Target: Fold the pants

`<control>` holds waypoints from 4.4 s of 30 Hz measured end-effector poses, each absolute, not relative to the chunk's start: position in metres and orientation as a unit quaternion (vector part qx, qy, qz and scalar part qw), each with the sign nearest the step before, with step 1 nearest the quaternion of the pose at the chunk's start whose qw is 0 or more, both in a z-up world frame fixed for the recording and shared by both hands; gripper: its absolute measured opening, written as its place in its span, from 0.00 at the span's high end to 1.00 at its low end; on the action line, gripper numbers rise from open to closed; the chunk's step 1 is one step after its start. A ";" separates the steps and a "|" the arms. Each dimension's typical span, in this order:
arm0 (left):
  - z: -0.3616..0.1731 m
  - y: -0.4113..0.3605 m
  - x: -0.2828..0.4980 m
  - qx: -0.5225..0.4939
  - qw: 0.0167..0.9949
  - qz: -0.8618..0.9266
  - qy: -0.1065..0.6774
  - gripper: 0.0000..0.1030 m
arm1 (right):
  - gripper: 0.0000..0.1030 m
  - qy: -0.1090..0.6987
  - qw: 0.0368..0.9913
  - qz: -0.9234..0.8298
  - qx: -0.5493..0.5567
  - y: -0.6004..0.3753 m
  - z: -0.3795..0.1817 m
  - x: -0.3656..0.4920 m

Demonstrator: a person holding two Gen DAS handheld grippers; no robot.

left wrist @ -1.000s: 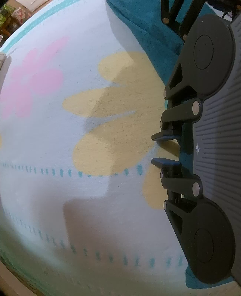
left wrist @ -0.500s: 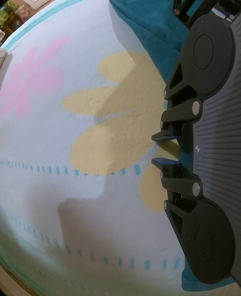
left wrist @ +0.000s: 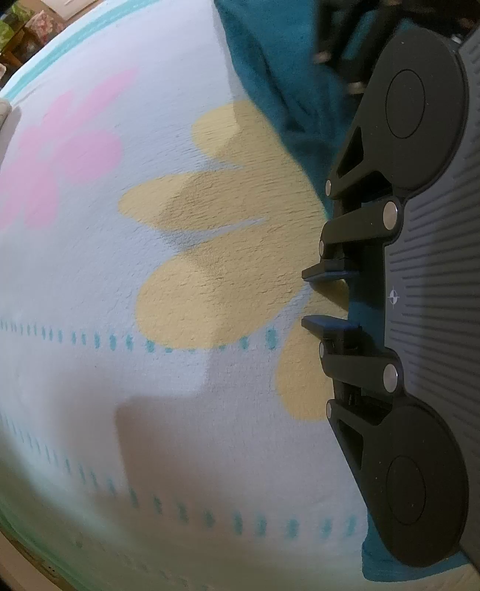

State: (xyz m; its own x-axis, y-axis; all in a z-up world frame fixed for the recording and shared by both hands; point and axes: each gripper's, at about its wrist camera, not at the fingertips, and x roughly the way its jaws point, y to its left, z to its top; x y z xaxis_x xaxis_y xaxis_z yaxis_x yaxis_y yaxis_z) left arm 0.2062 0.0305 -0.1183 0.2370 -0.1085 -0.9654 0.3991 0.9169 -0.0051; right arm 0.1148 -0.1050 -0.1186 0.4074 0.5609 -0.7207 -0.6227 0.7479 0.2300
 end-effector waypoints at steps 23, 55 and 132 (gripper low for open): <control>-0.070 0.098 0.197 0.178 0.832 -0.040 0.524 0.81 | 0.42 0.450 0.799 0.368 0.156 -0.118 -0.137 0.185; -0.097 0.210 0.113 0.151 0.796 -0.053 0.584 0.78 | 0.59 0.446 0.843 0.271 0.127 -0.126 -0.121 0.187; -0.121 -0.210 0.047 0.180 0.785 -0.271 0.528 0.79 | 0.40 0.478 0.836 -0.122 0.243 -0.607 -0.146 -0.087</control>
State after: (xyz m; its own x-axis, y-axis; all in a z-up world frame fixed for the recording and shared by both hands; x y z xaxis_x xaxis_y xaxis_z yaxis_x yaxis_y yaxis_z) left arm 0.0473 -0.2101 -0.1210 0.2961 -0.2352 -0.9257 0.6150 0.7885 -0.0037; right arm -0.0870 -0.6068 -0.1458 0.5141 0.0280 -0.8573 0.4356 0.8525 0.2890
